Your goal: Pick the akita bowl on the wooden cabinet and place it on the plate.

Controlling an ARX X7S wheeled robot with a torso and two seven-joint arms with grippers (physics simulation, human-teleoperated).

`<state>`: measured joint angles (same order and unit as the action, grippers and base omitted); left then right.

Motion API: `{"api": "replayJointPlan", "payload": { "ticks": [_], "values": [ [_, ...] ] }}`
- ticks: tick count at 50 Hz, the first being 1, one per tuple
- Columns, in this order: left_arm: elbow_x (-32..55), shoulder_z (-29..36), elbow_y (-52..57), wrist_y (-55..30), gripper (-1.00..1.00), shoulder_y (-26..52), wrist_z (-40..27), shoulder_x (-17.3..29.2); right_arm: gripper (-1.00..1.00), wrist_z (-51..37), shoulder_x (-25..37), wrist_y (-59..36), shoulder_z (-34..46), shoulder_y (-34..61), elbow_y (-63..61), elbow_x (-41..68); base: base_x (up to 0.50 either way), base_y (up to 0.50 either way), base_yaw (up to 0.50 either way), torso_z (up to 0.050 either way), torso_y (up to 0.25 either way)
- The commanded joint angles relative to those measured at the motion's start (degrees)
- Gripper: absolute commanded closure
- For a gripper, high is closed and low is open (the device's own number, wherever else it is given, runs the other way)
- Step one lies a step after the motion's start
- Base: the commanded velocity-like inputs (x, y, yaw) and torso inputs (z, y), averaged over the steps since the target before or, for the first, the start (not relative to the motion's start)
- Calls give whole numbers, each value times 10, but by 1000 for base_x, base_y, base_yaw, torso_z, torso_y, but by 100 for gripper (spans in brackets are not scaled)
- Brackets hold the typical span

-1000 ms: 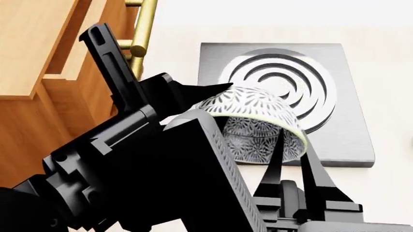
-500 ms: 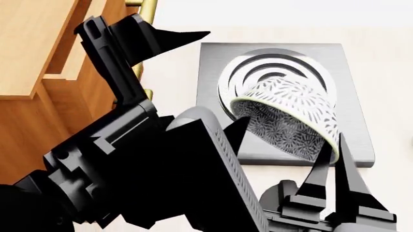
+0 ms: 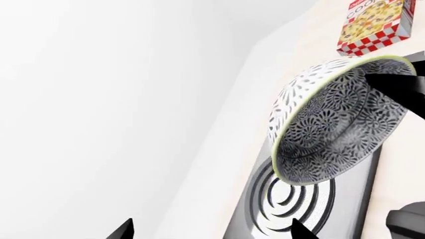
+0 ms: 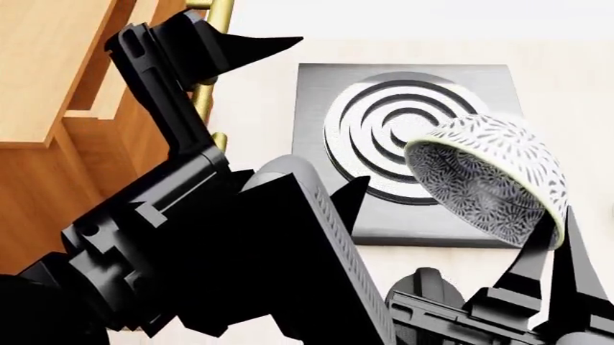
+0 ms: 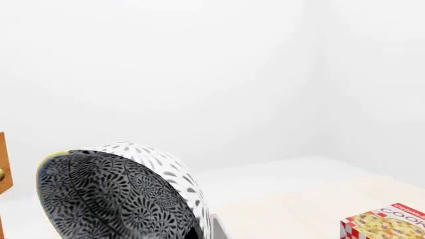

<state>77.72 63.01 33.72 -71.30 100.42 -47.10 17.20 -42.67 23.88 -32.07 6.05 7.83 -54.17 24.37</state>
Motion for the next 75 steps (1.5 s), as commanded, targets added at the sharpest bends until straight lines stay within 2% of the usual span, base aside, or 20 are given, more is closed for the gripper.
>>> {"api": "replayJointPlan", "payload": {
  "ticks": [1, 9, 12, 17, 23, 26, 34, 39, 47, 64, 75],
  "values": [
    [-1, 1, -1, 6, -100, -3, 0, 3, 100, -15, 12, -1, -44, -13, -22, 11, 0, 0, 0, 0, 0],
    [10, -2, -1, 6, -100, 2, -8, -2, 100, -31, 27, -4, -96, -34, -50, 45, 0, 0, 0, 0, 0],
    [10, -1, 1, 6, -100, 3, -9, 0, 100, -67, 57, 22, -124, -59, -57, 73, 0, 0, 0, 0, 3],
    [13, -3, 3, 8, -100, 3, -10, 3, 100, -156, 143, 93, -112, -87, -58, 124, 0, 0, 0, 0, 0],
    [10, -1, 1, 12, -100, 1, -10, 0, 100, -180, 169, 150, -155, -146, -56, 149, 0, 0, 0, 0, 0],
    [10, 0, 3, 14, -100, -1, -11, 0, 100, -166, 158, 200, -186, -170, -41, 187, 0, 0, 0, 0, 0],
    [0, 5, 2, 21, -100, -9, -8, 7, 100, -155, 143, 244, -215, -181, -23, 234, 0, 0, 0, 0, 0],
    [-10, 10, 2, 27, -100, -16, -2, 7, 100, -136, 140, 283, -240, -173, -5, 302, 0, 0, 0, 0, 0],
    [-16, 14, 2, 32, -100, -21, 0, 12, 100, -77, 101, 356, -273, -209, 27, 378, 0, 0, 0, 0, 1],
    [-14, 14, 3, 38, -100, -24, -2, 19, 100, -30, 105, 382, -297, -215, 93, 467, 0, 0, 0, 1, 0],
    [-15, 14, 3, 42, -100, -25, -2, 24, 100, -26, 133, 379, -309, -195, 123, 523, 0, 0, 0, 0, 0]
  ]
}}
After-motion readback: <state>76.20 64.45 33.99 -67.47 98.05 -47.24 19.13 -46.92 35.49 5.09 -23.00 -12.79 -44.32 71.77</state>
